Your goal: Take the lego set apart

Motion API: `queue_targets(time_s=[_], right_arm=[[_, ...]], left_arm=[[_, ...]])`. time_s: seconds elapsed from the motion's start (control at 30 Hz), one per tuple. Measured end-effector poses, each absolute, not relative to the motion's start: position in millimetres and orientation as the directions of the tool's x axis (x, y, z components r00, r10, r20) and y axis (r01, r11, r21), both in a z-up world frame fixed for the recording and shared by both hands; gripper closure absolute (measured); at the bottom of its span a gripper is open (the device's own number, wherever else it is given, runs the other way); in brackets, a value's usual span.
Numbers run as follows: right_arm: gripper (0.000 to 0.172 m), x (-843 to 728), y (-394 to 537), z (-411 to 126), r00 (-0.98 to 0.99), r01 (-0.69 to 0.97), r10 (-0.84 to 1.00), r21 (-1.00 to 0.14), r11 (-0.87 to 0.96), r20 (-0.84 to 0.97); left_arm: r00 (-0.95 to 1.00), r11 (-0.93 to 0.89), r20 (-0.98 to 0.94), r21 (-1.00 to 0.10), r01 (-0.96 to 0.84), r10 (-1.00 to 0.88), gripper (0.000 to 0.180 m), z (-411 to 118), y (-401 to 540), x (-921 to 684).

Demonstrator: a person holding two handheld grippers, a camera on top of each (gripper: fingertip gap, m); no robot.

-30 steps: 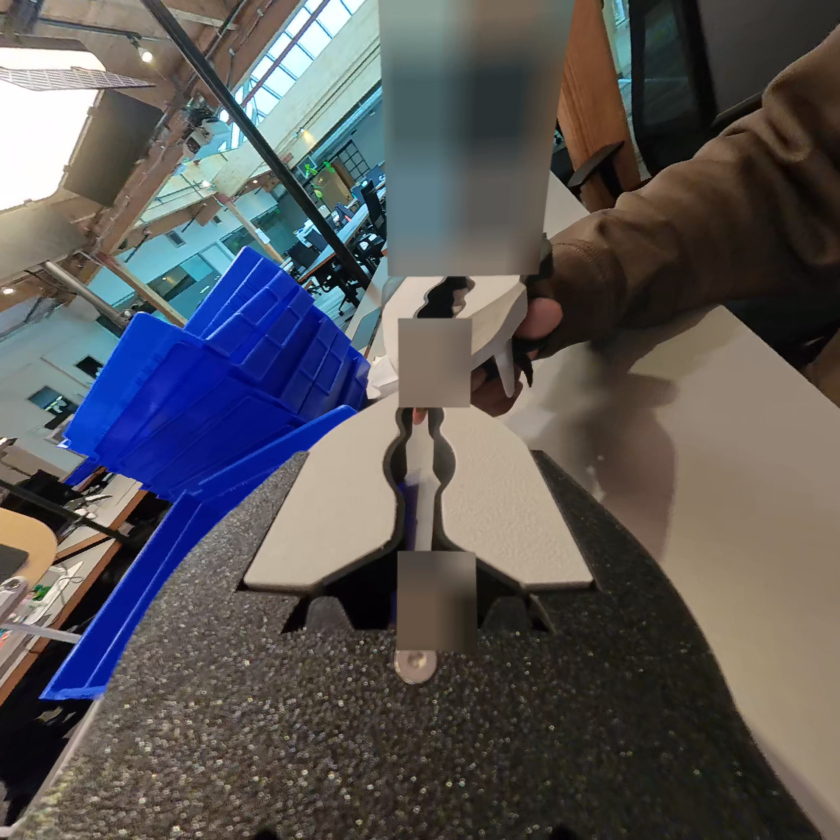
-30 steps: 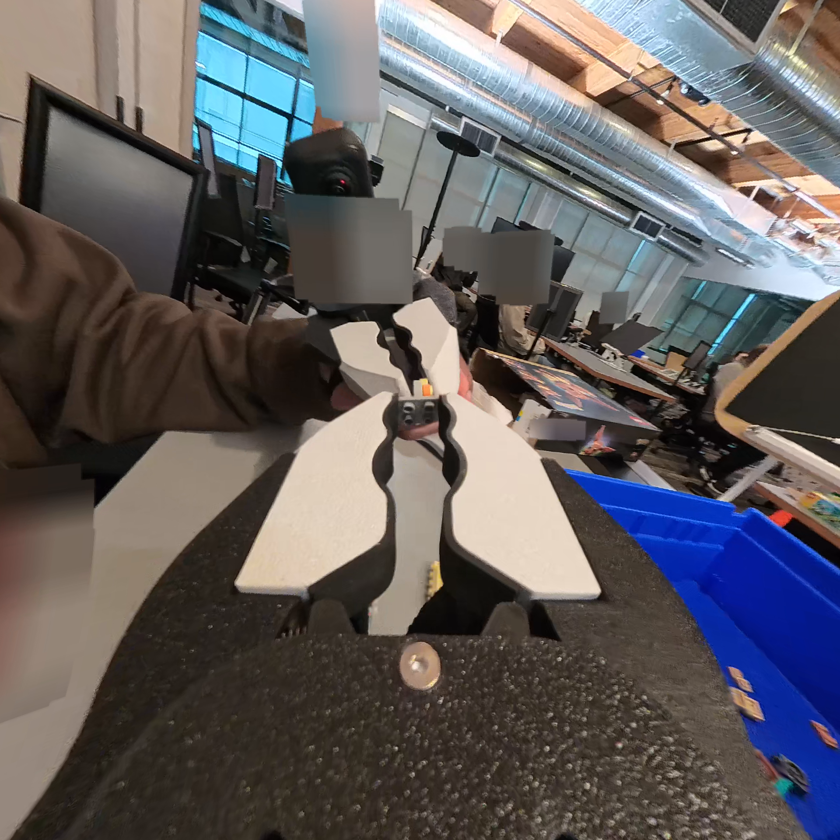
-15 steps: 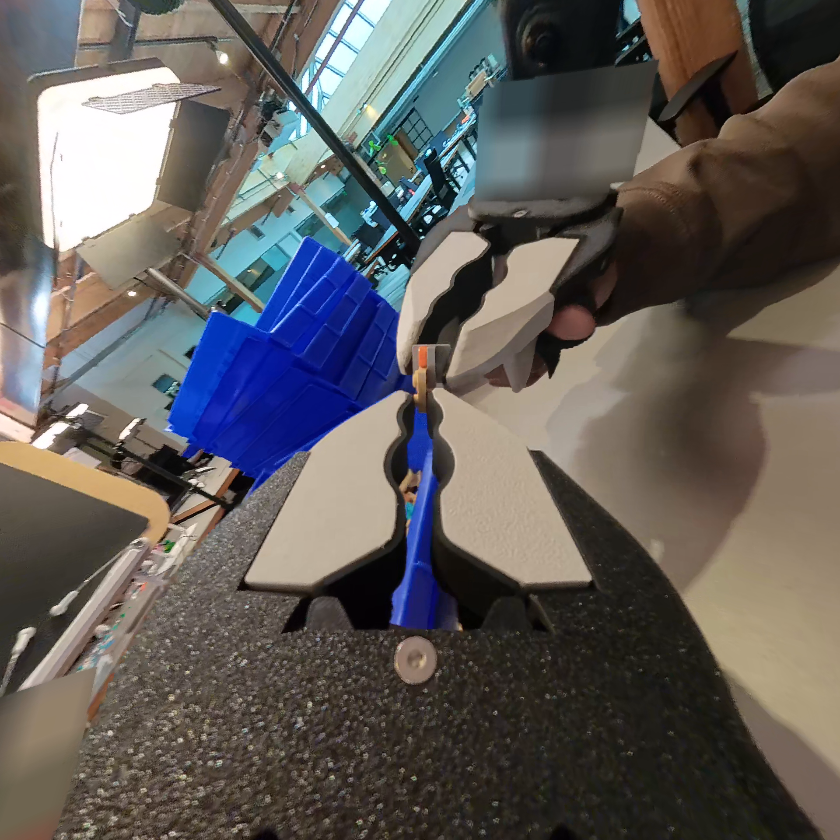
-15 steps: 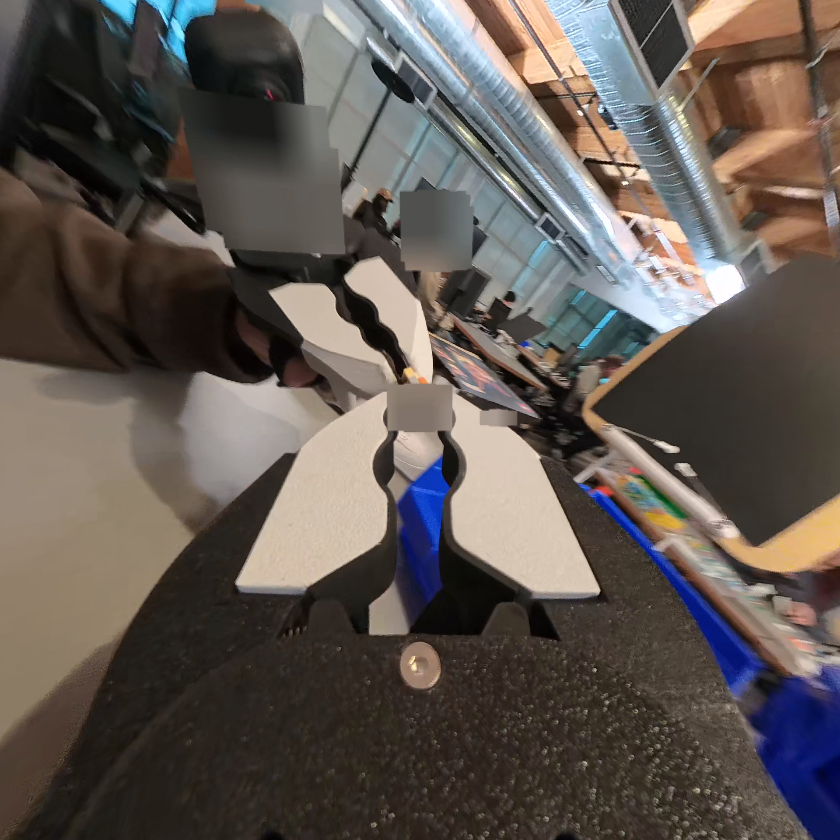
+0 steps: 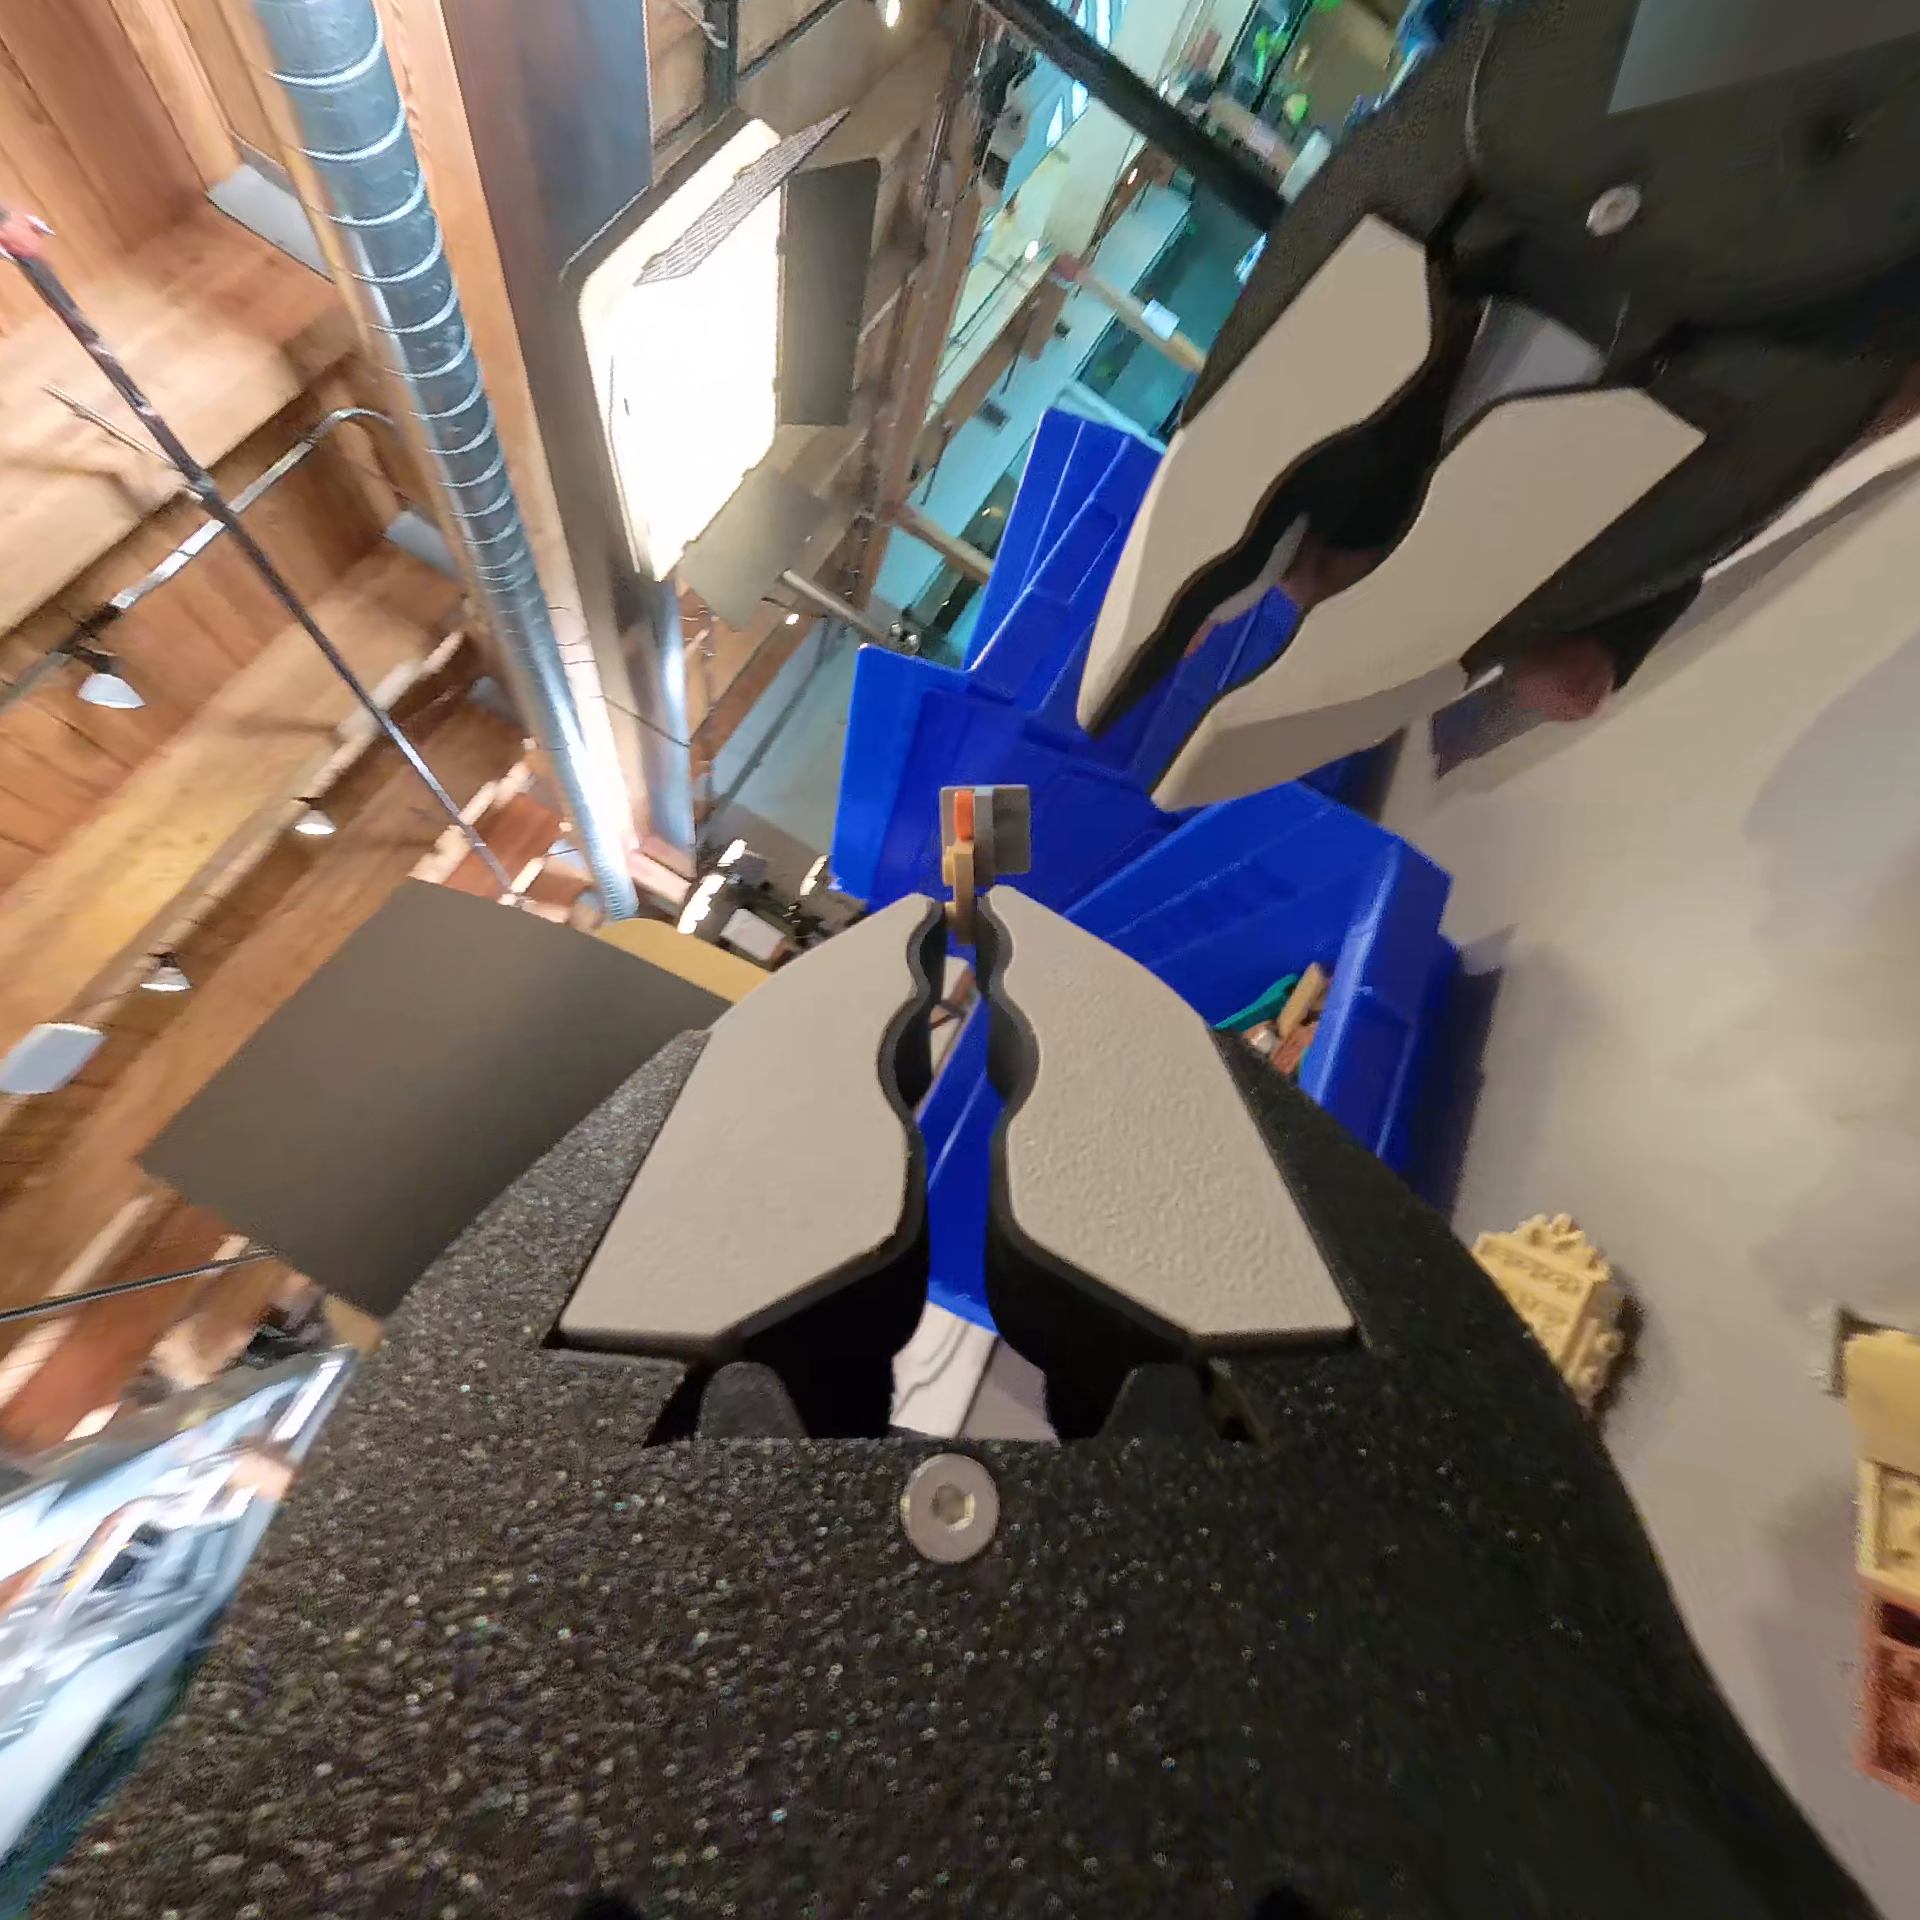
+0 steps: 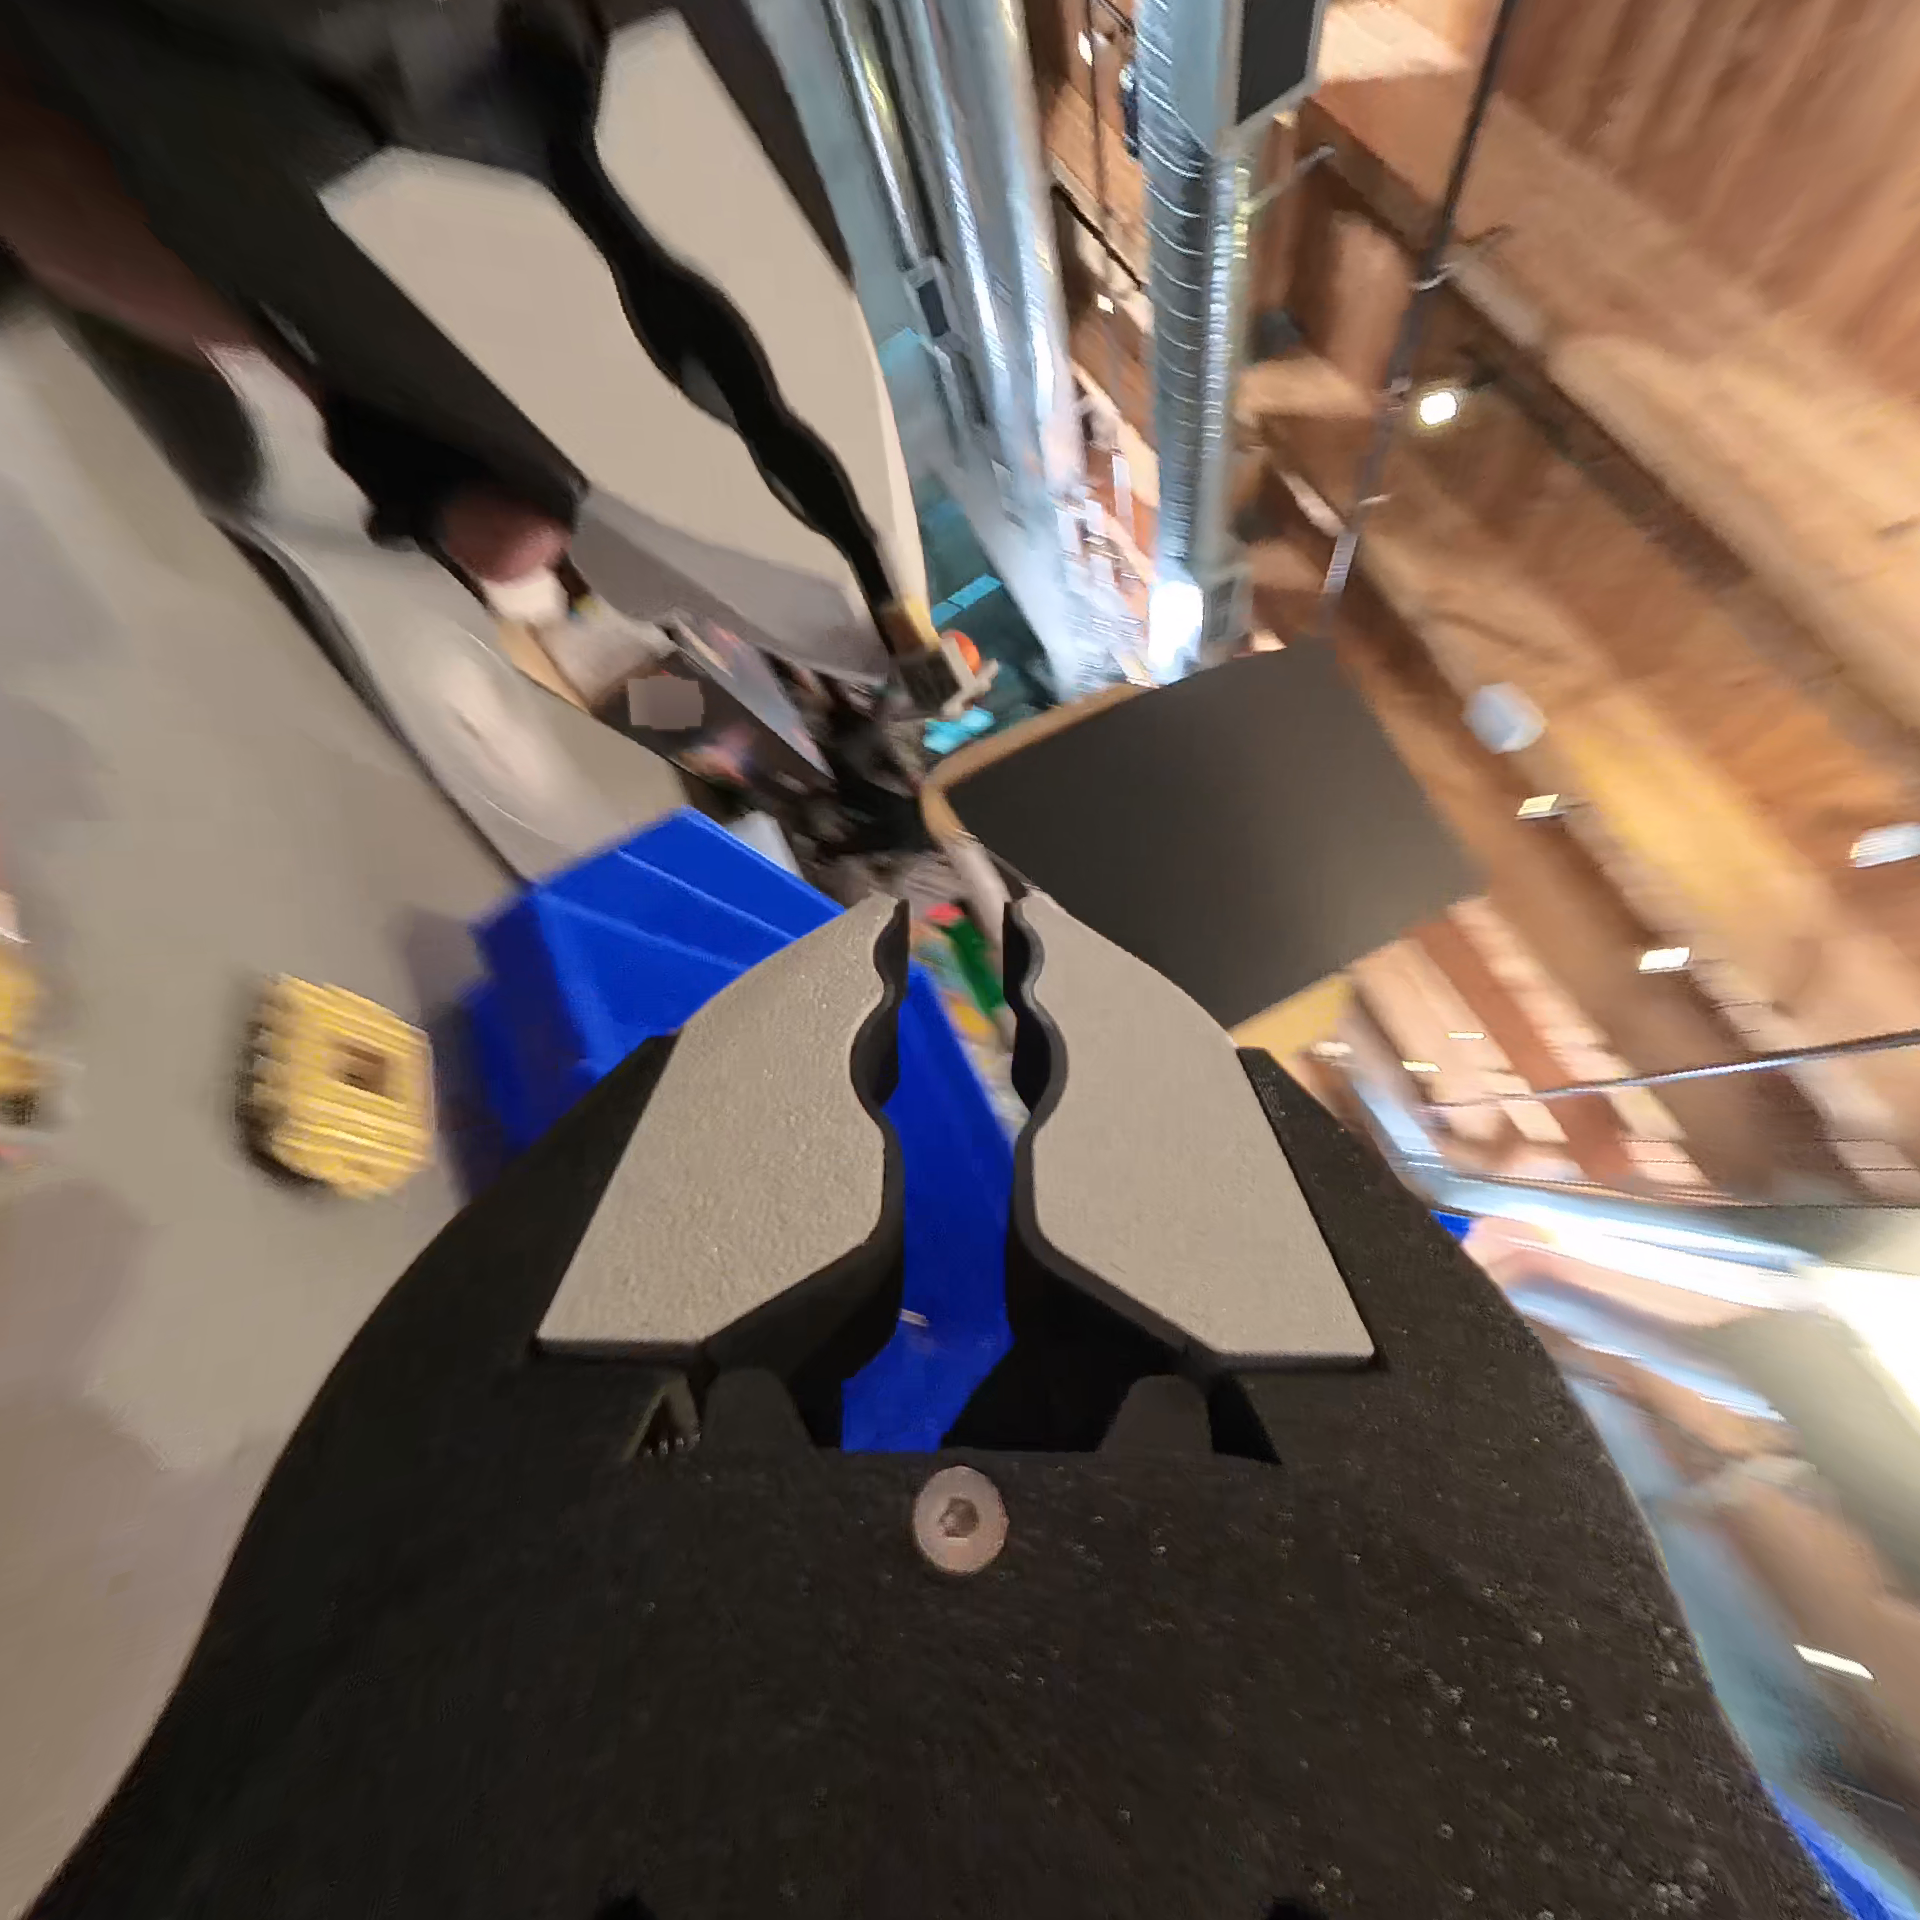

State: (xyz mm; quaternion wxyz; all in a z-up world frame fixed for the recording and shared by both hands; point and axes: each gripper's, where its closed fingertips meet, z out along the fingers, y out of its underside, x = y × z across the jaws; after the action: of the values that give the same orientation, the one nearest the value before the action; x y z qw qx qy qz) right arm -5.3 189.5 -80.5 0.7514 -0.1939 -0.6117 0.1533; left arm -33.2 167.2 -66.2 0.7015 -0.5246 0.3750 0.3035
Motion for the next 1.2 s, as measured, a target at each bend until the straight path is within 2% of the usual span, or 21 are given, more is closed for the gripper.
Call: queue_targets(time_s=[0.17,0.57,0.73,0.87,1.03,1.2], right_arm=[[0.151,-4,184,-79,0.229,0.006,0.373,-0.384,0.923,0.899],[0.138,-7,167,-89,0.198,0.002,0.224,-0.229,0.973,0.954],[0.138,-9,164,-92,0.201,0.023,0.162,-0.170,0.985,0.966],[0.144,-10,163,-94,0.201,0.030,0.130,-0.138,0.990,0.971],[0.151,-11,163,-93,0.222,0.052,0.087,-0.101,0.994,0.971],[0.152,-12,167,-90,0.266,0.084,0.048,-0.073,0.994,0.963]], left_arm=[[0.417,0.267,-0.906,-0.385,-0.883,0.073,0.176,-72,167,-26],[0.327,0.309,-0.945,-0.308,-0.900,0.010,0.176,-86,164,-11],[0.282,0.315,-0.959,-0.271,-0.910,-0.010,0.176,-93,164,-6],[0.253,0.314,-0.967,-0.249,-0.916,-0.026,0.176,-98,164,-5],[0.303,0.307,-0.952,-0.300,-0.903,-0.037,0.176,-95,165,-7],[0.465,0.285,-0.879,-0.476,-0.832,-0.111,0.176,-94,170,-10]])
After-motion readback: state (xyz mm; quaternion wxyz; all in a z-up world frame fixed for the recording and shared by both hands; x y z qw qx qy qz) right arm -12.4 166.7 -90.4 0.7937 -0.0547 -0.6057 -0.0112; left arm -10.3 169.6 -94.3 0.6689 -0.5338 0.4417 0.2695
